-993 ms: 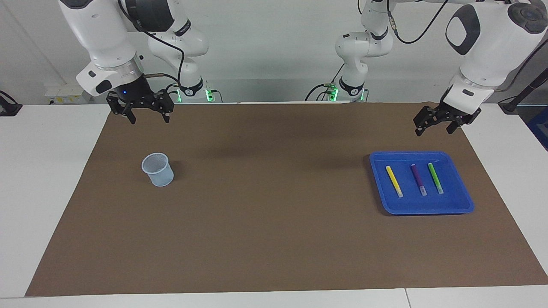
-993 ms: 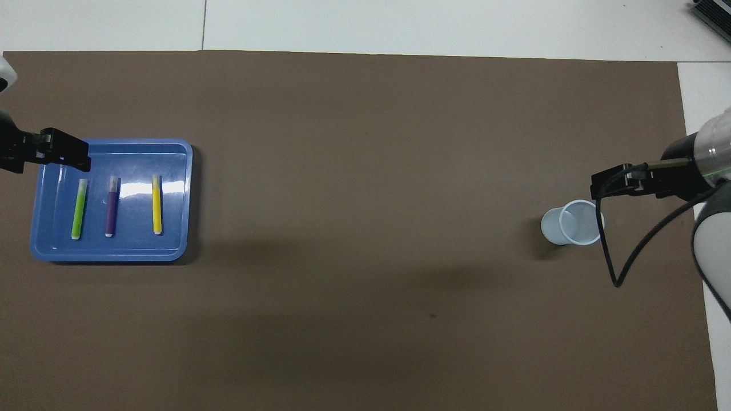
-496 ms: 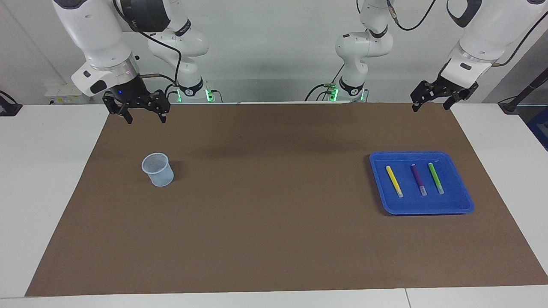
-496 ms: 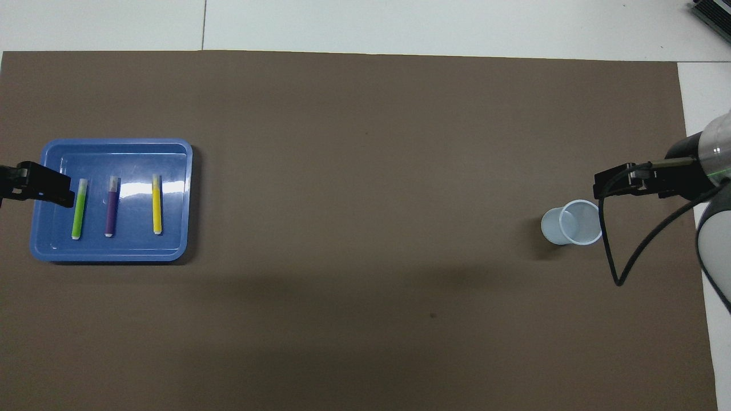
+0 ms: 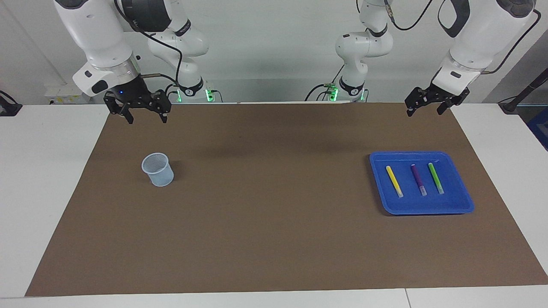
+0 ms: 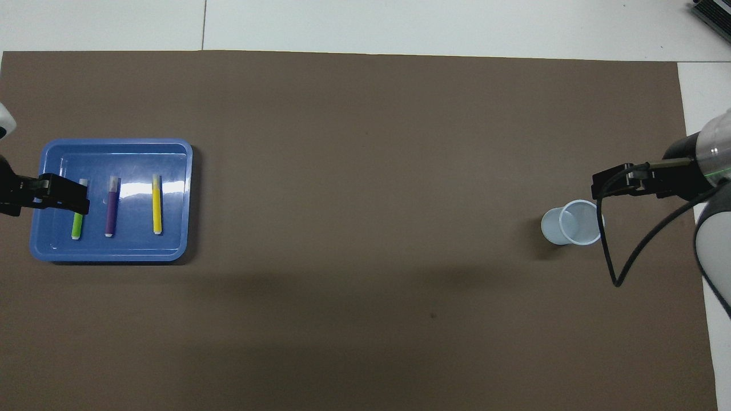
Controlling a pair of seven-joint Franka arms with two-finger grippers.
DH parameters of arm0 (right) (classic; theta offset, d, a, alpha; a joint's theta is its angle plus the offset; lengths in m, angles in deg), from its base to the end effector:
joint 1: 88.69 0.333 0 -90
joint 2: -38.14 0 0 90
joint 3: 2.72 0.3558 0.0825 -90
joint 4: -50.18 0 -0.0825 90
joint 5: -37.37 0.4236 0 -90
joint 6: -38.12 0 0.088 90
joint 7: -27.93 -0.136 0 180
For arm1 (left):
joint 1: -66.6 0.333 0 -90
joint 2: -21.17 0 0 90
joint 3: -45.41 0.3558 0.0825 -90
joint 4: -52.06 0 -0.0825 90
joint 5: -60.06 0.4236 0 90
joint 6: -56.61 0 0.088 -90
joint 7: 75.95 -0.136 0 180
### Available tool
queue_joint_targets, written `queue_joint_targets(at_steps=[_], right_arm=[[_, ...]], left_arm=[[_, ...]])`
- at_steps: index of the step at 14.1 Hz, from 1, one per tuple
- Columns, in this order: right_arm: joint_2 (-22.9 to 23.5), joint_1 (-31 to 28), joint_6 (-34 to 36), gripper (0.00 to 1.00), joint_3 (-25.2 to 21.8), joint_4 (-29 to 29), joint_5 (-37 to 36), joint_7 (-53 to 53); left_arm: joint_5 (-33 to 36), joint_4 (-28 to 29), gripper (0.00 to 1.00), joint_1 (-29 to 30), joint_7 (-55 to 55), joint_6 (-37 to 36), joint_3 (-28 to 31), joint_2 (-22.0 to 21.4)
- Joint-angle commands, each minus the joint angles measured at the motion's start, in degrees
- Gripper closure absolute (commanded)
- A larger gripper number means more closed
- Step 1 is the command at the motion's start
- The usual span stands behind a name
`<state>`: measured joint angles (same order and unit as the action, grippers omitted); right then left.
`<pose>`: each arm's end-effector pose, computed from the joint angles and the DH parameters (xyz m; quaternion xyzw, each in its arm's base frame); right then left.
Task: Right arm passes pens to left for tray arrangement
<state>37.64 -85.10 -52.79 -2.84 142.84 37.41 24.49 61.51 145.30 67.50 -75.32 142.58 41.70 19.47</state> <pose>0.5897 0.0358 0.6181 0.9999 0.0003 -0.0109 0.0003 0.5714 -0.0250 0.6183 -0.9986 0.0187 0.0482 0.0151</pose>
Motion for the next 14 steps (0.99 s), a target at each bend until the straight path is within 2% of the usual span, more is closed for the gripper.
queue_joint_targets(at_steps=[1, 14], right_arm=[[-0.29, -0.07, -0.23, 0.00, -0.05, 0.15, 1.29, -0.08], [-0.21, 0.02, -0.23, 0.00, 0.21, 0.24, 1.29, -0.08]], left_arm=[[-0.66, 0.90, 0.00, 0.24, 0.77, 0.34, -0.94, -1.99], [-1.54, 1.07, 0.00, 0.77, 1.56, -0.28, -1.82, -1.90]])
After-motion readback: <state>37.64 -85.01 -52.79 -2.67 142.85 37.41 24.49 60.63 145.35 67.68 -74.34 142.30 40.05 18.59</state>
